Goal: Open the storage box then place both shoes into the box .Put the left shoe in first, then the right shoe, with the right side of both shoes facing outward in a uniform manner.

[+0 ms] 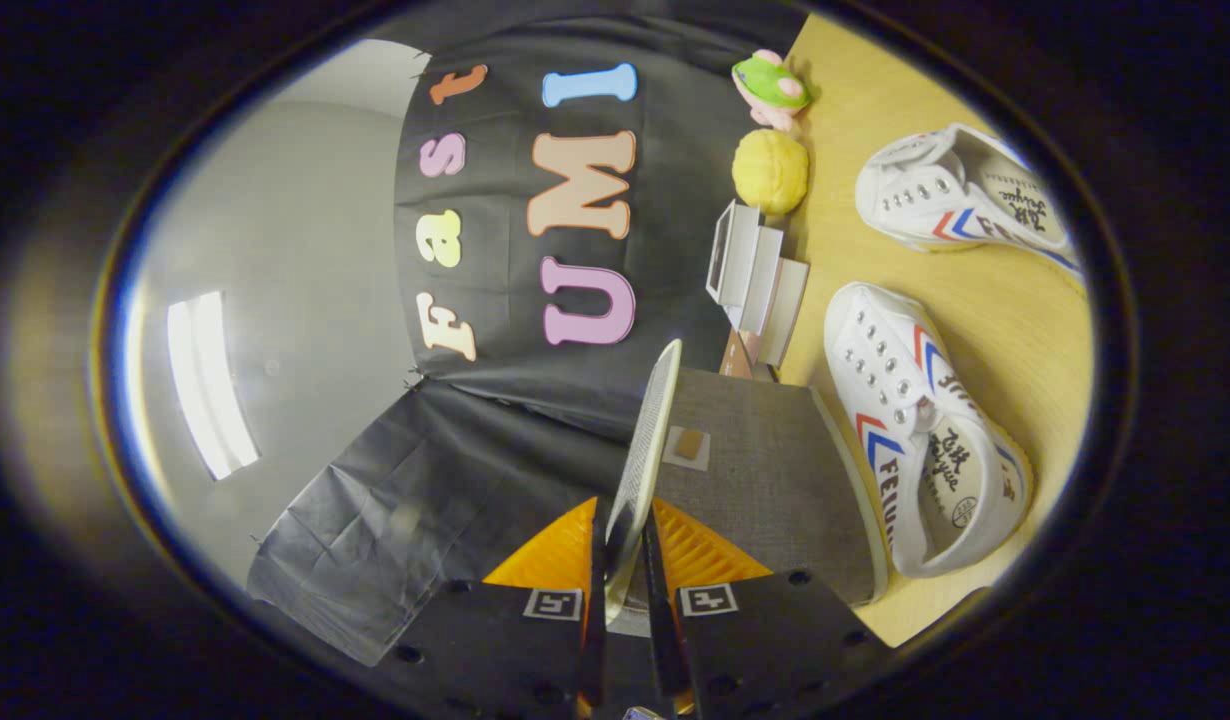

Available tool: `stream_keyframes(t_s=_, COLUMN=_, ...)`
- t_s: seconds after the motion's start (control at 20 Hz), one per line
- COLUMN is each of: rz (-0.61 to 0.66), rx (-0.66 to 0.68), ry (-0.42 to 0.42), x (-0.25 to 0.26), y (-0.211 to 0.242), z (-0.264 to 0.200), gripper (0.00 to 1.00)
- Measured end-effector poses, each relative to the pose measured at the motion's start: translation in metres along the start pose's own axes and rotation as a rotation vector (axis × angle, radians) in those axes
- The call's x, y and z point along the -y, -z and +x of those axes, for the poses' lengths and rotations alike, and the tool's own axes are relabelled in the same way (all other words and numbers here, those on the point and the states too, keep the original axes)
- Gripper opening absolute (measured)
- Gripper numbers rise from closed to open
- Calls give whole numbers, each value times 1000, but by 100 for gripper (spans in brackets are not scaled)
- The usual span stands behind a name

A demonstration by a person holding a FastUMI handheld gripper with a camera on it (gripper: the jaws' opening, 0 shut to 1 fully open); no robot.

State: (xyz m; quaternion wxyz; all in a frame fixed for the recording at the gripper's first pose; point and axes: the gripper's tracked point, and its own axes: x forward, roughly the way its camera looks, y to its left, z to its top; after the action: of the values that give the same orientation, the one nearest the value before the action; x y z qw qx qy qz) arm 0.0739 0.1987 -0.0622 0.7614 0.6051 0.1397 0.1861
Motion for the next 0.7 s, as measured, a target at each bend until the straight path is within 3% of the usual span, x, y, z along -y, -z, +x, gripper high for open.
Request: stream_keyframes(t_s=0.7, rz=-302, rx=2, ry=-90, x=-92, y=0, z=15, gripper=24)
